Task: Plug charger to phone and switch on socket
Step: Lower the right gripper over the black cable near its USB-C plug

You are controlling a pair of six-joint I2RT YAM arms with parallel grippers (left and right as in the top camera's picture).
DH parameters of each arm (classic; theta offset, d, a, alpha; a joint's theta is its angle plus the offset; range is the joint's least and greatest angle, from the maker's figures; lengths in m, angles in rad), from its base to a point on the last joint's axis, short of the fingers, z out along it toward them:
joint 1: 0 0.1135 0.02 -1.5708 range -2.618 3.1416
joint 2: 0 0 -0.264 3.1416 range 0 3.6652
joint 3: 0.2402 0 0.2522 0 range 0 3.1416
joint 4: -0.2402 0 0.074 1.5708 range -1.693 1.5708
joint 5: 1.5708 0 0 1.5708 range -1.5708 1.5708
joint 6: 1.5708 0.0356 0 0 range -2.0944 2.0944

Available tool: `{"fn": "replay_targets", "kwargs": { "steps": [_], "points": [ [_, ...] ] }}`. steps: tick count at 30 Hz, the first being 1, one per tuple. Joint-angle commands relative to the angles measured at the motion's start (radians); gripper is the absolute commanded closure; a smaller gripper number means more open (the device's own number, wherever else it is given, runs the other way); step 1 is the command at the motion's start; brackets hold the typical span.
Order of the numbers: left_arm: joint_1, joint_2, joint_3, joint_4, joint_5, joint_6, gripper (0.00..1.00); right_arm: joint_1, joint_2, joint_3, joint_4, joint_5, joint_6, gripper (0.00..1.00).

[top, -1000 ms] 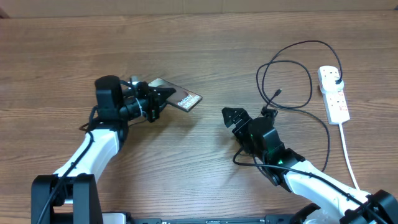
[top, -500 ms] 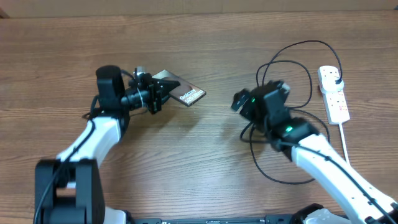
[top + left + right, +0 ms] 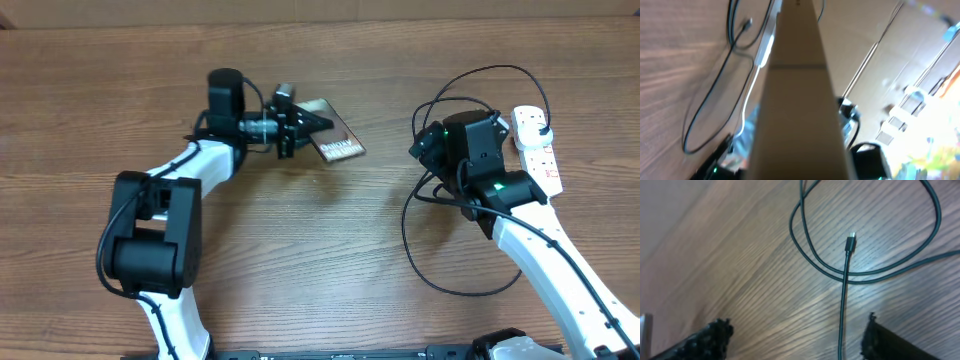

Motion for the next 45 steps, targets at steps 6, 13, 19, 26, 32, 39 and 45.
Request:
{"fn": "replay_targets", "kwargs": {
  "steps": [6, 13, 19, 26, 32, 39, 45],
  "points": [
    [0.008, 0.009, 0.029, 0.008, 0.098, 0.045, 0.96, -0.001, 0.240, 0.005, 0.018, -0.035, -0.006, 0.26],
    [0.011, 0.009, 0.029, 0.008, 0.103, 0.056, 0.96, -0.001, 0.396, 0.027, 0.058, -0.035, -0.006, 0.32],
    [0.011, 0.009, 0.029, 0.008, 0.105, 0.056, 0.96, -0.001, 0.439, 0.027, 0.103, -0.028, -0.006, 0.39],
    [0.011, 0.009, 0.029, 0.008, 0.118, 0.057, 0.96, -0.001, 0.439, 0.027, 0.129, 0.022, -0.007, 0.57],
    [0.013, 0.009, 0.029, 0.008, 0.139, 0.056, 0.96, -0.001, 0.439, 0.027, 0.125, 0.003, -0.050, 0.82],
    [0.026, 0.009, 0.029, 0.008, 0.140, 0.091, 0.96, -0.001, 0.418, 0.054, 0.020, -0.092, -0.108, 0.96],
    [0.053, 0.009, 0.029, 0.008, 0.139, 0.094, 0.96, 0.018, 0.326, 0.079, -0.137, -0.166, -0.141, 0.96]
  ]
}}
